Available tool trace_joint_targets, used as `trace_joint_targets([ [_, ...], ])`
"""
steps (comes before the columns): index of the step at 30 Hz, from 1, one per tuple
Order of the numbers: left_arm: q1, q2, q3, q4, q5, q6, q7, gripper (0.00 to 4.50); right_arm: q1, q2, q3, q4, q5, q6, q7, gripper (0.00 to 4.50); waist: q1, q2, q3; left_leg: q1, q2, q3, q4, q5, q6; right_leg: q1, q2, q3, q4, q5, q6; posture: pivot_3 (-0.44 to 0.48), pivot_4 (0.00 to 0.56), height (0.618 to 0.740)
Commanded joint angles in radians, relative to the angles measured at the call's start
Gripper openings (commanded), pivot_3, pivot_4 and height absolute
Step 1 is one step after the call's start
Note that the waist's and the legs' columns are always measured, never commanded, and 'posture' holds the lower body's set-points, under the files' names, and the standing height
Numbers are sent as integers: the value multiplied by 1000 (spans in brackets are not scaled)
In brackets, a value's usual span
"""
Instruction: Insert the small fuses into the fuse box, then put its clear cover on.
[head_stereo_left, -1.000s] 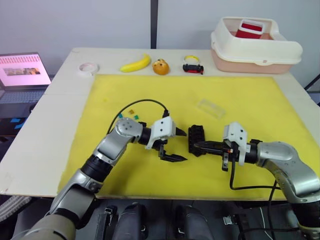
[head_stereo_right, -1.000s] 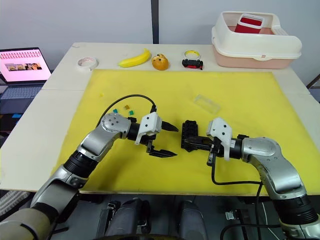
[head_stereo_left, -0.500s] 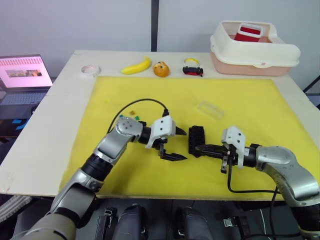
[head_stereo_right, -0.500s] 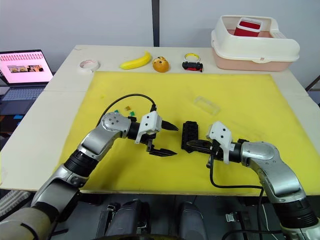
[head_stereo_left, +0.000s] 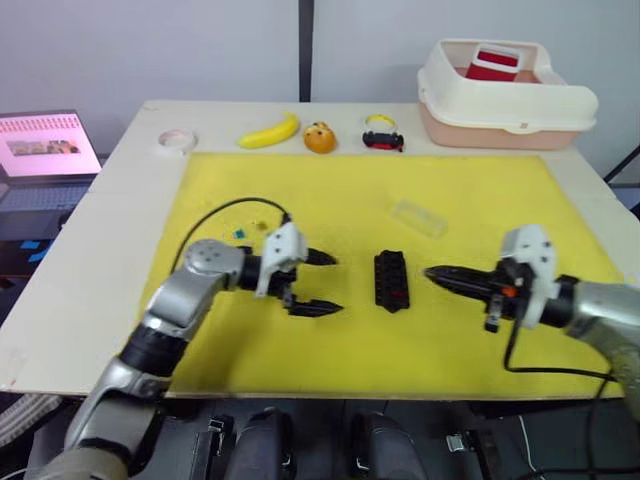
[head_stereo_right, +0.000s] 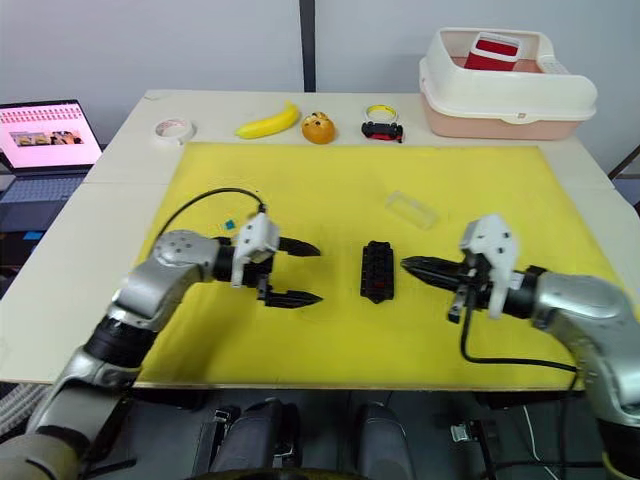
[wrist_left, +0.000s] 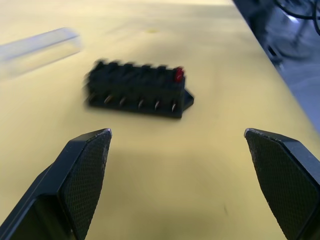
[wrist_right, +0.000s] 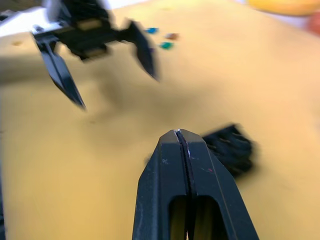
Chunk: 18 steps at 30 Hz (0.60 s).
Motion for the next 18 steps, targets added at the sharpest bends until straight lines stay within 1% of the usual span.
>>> trace_joint_targets([
  [1, 57, 65, 141, -99, -105, 94, 34, 4500, 48, -53, -130, 59, -15, -3, 34, 525, 2, 0, 0, 0, 0, 0, 0, 0, 0, 0, -1, 0, 0, 0, 0, 0, 150, 740],
  [2, 94, 105, 202, -103, -134, 134, 43, 4500, 71, -75, -171, 100, -34, -11, 51, 796, 2, 0, 0, 0, -1, 0, 0, 0, 0, 0, -1, 0, 0, 0, 0, 0, 150, 740],
  [5, 185, 200, 365, -88, -200, 229, 74, 4500, 120, -119, -268, 203, -70, -28, 88, 2261, -1, 0, 0, 0, -1, 0, 0, -1, 1, 0, -1, 0, 0, 0, 0, 0, 150, 740],
  [8, 287, 291, 489, -38, -206, 240, 73, 4500, 148, -142, -324, 265, -108, -51, 104, 3688, -3, 0, 0, 0, 0, 1, -1, 0, 1, -1, 0, 0, 0, 0, 0, 0, 150, 740],
  [9, 319, 314, 521, -23, -198, 231, 74, 4500, 155, -148, -335, 285, -120, -62, 109, 4237, -3, 0, 0, 0, 0, 1, -1, -1, 1, -1, 0, 0, 0, 0, 0, 0, 150, 740],
  [10, 344, 329, 544, -13, -193, 223, 78, 4500, 157, -151, -341, 302, -130, -71, 111, 4480, -3, 1, 0, 0, 0, 1, -1, -1, 0, -1, 0, 0, -1, -1, 0, 0, 150, 740],
  [12, 392, 367, 594, 7, -195, 243, 85, 4500, 139, -149, -335, 319, -138, -77, 96, 4480, -2, 0, 0, 0, 0, 2, -1, -1, 0, -1, -1, 0, -1, -2, -3, 0, 150, 740],
  [14, 401, 384, 616, 4, -231, 304, 100, 4500, 103, -136, -304, 314, -146, -90, 67, 4480, 0, 1, 0, 0, 0, 1, -1, -1, 0, -1, -2, 0, -1, -2, -3, 0, 150, 740],
  [16, 382, 373, 613, -18, -272, 357, 124, 4500, 68, -120, -263, 301, -161, -110, 38, 4480, 2, 1, 0, 0, -1, 1, -1, -1, 0, -2, -2, 0, -1, -3, -3, 0, 150, 740],
  [18, 341, 358, 605, -20, -327, 449, 159, 4500, 43, -111, -228, 273, -146, -103, 31, 4480, 2, 1, 0, 0, -1, 1, -1, -1, 0, -2, -4, 0, -1, -3, -4, 0, 150, 740],
])
